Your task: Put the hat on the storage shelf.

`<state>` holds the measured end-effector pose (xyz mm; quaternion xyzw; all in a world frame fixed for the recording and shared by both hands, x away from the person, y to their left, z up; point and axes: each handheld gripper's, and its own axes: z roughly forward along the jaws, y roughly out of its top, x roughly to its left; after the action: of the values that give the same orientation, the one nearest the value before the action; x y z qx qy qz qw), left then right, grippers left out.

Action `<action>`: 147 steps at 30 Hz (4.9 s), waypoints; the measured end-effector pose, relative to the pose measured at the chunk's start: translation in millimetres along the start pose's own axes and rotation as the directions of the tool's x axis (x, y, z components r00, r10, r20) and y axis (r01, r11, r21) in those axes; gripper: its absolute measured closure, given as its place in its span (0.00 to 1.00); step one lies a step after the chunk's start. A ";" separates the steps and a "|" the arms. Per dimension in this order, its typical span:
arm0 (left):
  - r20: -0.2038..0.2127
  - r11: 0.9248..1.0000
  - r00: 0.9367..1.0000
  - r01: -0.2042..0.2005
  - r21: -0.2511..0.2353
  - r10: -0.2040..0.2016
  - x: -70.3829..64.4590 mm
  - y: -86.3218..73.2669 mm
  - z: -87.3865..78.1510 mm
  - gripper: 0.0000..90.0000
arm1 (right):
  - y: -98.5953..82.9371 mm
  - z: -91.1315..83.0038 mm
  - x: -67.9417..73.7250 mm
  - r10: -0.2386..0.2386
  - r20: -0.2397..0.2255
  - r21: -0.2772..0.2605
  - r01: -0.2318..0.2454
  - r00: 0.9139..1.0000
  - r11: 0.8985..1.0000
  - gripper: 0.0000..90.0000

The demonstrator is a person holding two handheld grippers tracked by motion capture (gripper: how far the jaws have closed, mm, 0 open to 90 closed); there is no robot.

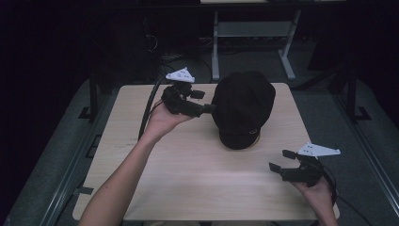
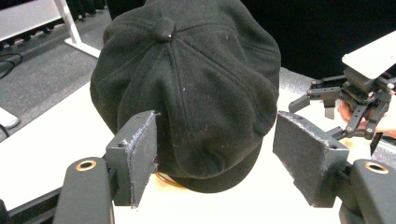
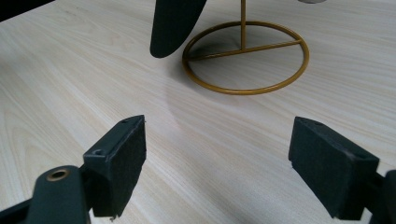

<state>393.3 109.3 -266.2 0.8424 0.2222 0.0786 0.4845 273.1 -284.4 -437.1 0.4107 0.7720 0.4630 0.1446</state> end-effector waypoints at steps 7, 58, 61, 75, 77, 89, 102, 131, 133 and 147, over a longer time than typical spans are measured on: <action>-0.003 1.000 1.000 0.002 -0.006 -0.002 -1.5 -10.3 -5.3 0.32 | 0.4 0.6 1.4 -0.004 0.002 -0.003 0.004 1.000 1.000 0.21; -0.045 0.996 0.995 0.089 0.009 -0.089 6.3 -93.0 -28.5 0.28 | -3.4 2.7 5.1 -0.020 0.005 0.003 0.020 1.000 1.000 0.21; -0.050 0.995 0.994 0.095 0.014 -0.094 6.2 -98.2 -29.3 0.28 | -3.6 2.8 4.7 -0.019 0.006 0.005 0.019 1.000 1.000 0.21; -0.064 0.994 0.992 0.109 0.029 -0.107 5.0 -125.2 -32.5 0.28 | -3.7 3.5 5.7 -0.025 0.006 0.013 0.025 1.000 1.000 0.20; -0.067 0.993 0.991 0.116 0.031 -0.114 5.3 -128.7 -33.2 0.28 | -3.8 3.5 5.8 -0.024 0.007 0.011 0.024 1.000 1.000 0.20; -0.086 0.991 0.988 0.132 0.027 -0.129 3.6 -146.7 -38.1 0.28 | -3.9 4.0 5.5 -0.026 0.004 0.015 0.026 1.000 1.000 0.21; -0.100 0.987 0.984 0.155 0.040 -0.150 -0.3 -175.4 -39.6 0.28 | -4.7 4.4 4.4 -0.024 0.006 0.021 0.024 1.000 0.999 0.21; -0.137 0.979 0.971 0.200 0.034 -0.194 -3.9 -216.9 -53.4 0.28 | -4.4 5.6 6.0 -0.034 0.003 0.028 0.034 0.999 0.999 0.21; -0.137 0.979 0.971 0.203 0.036 -0.196 -4.3 -219.6 -53.8 0.28 | -4.4 5.8 6.1 -0.035 0.002 0.029 0.034 0.999 0.999 0.21; -0.141 0.980 0.970 0.199 0.008 -0.196 -11.2 -232.4 -58.3 0.23 | -3.8 8.1 9.2 -0.060 -0.007 0.041 0.060 0.998 0.997 0.21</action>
<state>293.8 250.2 -432.9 0.8139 0.3391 0.0864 0.4637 270.3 -273.4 -443.1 0.3889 0.7938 0.4436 0.1476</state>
